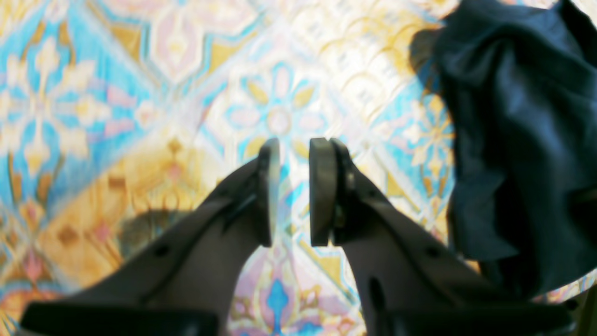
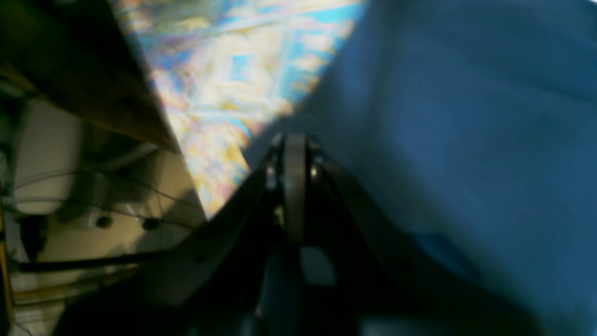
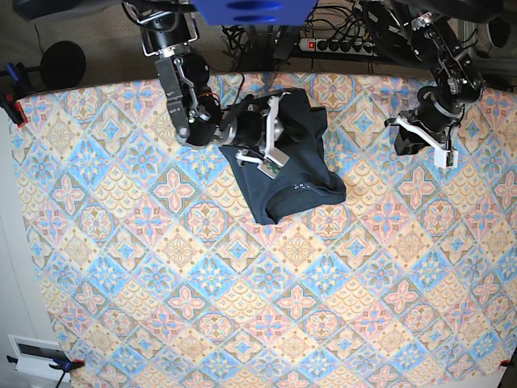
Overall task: Layout the t-shirt on the table in an organized manner, then fold the t-shirt properly
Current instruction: 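Carry the folded shirt with the right gripper toward the right arm's side, then lower the folded shirt onto the table and open the right gripper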
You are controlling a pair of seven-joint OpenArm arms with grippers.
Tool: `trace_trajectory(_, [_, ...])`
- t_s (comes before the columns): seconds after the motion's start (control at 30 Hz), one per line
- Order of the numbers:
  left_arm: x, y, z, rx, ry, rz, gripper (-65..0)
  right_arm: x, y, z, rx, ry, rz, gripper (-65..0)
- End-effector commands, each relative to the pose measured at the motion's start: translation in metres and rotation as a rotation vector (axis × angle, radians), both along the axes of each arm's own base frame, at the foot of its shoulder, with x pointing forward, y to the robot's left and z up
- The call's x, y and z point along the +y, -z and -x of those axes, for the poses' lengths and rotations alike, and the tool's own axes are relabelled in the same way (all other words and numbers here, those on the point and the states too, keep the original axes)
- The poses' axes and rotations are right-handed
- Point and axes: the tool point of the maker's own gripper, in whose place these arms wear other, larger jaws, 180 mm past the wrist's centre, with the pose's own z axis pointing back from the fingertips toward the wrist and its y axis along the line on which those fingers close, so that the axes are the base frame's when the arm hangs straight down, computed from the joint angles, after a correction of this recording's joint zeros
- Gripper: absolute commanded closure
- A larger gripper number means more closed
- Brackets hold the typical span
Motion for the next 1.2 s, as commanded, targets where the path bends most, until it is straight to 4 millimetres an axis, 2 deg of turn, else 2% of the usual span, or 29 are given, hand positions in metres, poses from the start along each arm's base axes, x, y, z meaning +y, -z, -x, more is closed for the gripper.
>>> trace_trajectory(0.0, [0.003,-0.009,-0.003,-0.035,0.003,-0.013,-9.9,-0.003,-0.015,-0.025,-0.074,0.030,-0.020,-0.1])
trace_trajectory(0.03, [0.004,-0.010,-0.003,-0.035,0.004,-0.016,-9.9,-0.005,-0.011,-0.030,-0.083,0.033,0.002,-0.1])
trace_trajectory(0.13, [0.005,-0.008,-0.002,-0.030,0.005,-0.015,-9.9,-0.003,0.005,-0.029,-0.053,0.038,0.019,-0.1])
trace_trajectory(0.3, [0.003,-0.008,-0.002,-0.030,0.005,-0.011,-9.9,-0.005,0.036,-0.018,0.050,0.052,0.027,-0.1])
trace_trajectory(0.43, [0.003,-0.008,-0.002,-0.030,0.005,-0.011,-9.9,-0.003,0.042,-0.015,0.066,0.063,0.005,-0.1])
trace_trajectory(0.6, [0.002,-0.007,-0.002,-0.029,0.006,-0.009,-9.9,-0.001,0.030,-0.021,0.027,0.073,-0.023,-0.1])
trace_trajectory(0.73, [0.002,-0.007,-0.002,-0.029,0.006,-0.009,-9.9,0.003,-0.014,-0.032,-0.105,0.054,-0.040,-0.1])
trace_trajectory(0.93, [0.002,-0.001,0.000,-0.013,0.001,0.003,-9.9,0.023,-0.051,0.001,-0.195,-0.033,-0.063,-0.1])
trace_trajectory(1.03, [0.003,0.005,0.002,0.004,-0.004,0.016,-9.9,0.042,-0.055,0.023,-0.199,-0.106,-0.081,-0.1])
trace_trajectory(1.17, [0.004,0.001,0.001,-0.013,-0.009,0.025,-9.9,0.047,-0.047,0.029,-0.181,-0.132,-0.069,-0.1])
